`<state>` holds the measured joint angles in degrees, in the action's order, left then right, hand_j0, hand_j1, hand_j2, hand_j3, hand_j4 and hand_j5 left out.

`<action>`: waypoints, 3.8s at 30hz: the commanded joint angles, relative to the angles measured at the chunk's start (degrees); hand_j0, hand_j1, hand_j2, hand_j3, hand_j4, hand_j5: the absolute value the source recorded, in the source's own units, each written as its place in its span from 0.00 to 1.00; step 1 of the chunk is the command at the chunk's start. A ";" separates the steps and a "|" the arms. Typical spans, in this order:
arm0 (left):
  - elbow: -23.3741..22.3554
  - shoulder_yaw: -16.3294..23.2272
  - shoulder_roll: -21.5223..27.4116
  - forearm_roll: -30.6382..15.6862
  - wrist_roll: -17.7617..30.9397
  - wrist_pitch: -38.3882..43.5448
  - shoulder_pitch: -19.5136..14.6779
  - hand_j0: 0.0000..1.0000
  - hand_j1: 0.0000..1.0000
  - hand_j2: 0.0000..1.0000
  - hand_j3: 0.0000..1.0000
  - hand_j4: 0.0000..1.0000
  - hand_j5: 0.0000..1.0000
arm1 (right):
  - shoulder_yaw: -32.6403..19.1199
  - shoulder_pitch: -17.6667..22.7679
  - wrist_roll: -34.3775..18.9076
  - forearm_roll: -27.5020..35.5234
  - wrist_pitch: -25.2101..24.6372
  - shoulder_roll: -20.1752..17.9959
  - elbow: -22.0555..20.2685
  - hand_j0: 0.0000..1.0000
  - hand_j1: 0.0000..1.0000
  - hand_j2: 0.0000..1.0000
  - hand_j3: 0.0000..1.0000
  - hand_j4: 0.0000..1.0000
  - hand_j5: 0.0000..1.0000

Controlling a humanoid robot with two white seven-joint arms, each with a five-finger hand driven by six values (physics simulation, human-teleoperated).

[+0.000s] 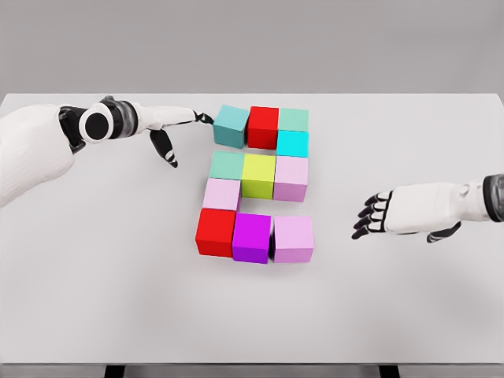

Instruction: Assemble the squares on the desktop into the number 2

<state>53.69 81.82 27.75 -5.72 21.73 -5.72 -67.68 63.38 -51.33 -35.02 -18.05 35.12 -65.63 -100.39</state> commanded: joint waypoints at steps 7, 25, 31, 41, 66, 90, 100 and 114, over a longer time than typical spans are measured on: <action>0.19 -0.08 -0.06 -0.17 -0.02 0.00 0.00 1.00 1.00 1.00 1.00 1.00 1.00 | 0.08 0.00 0.02 0.04 -0.12 0.07 -0.24 1.00 1.00 1.00 1.00 1.00 1.00; 2.57 1.41 7.32 0.18 0.25 -29.28 0.18 1.00 1.00 1.00 1.00 1.00 1.00 | 2.63 0.00 0.02 0.04 -0.12 3.23 -0.24 1.00 1.00 1.00 1.00 1.00 1.00; 2.13 1.41 6.00 0.27 0.25 -29.28 0.26 1.00 1.00 1.00 1.00 1.00 1.00 | 2.98 0.00 0.02 0.04 -0.12 3.85 -0.24 1.00 1.00 1.00 1.00 1.00 1.00; 1.60 1.41 4.33 0.18 0.25 -29.00 0.26 1.00 1.00 1.00 1.00 1.00 1.00 | 3.24 0.00 0.02 0.04 -0.12 5.60 -0.24 1.00 1.00 1.00 1.00 1.00 1.00; -3.50 1.41 -0.59 0.27 1.56 -29.00 0.26 1.00 1.00 1.00 1.00 1.00 1.00 | 3.86 -0.62 0.02 0.12 -0.12 8.24 -0.42 1.00 1.00 1.00 1.00 1.00 1.00; -8.68 1.41 -2.70 0.27 1.56 -28.91 0.26 1.00 1.00 1.00 1.00 1.00 1.00 | 4.74 -1.14 0.02 0.39 -0.12 9.21 -0.42 1.00 1.00 1.00 1.00 1.00 1.00; -9.21 1.32 -3.67 0.18 1.56 -28.91 0.18 1.00 1.00 1.00 1.00 1.00 1.00 | 4.56 -2.02 0.02 0.21 -0.12 7.89 -0.33 1.00 1.00 1.00 1.00 1.00 1.00; -9.12 1.41 -5.25 0.27 2.44 -28.91 0.00 1.00 1.00 1.00 1.00 1.00 1.00 | 4.03 -2.11 0.02 0.12 -0.12 7.45 0.11 1.00 1.00 1.00 1.00 1.00 1.00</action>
<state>44.54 83.36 22.81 -5.10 23.85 -34.73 -67.68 67.46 -53.44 -35.02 -18.18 35.12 -58.15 -100.30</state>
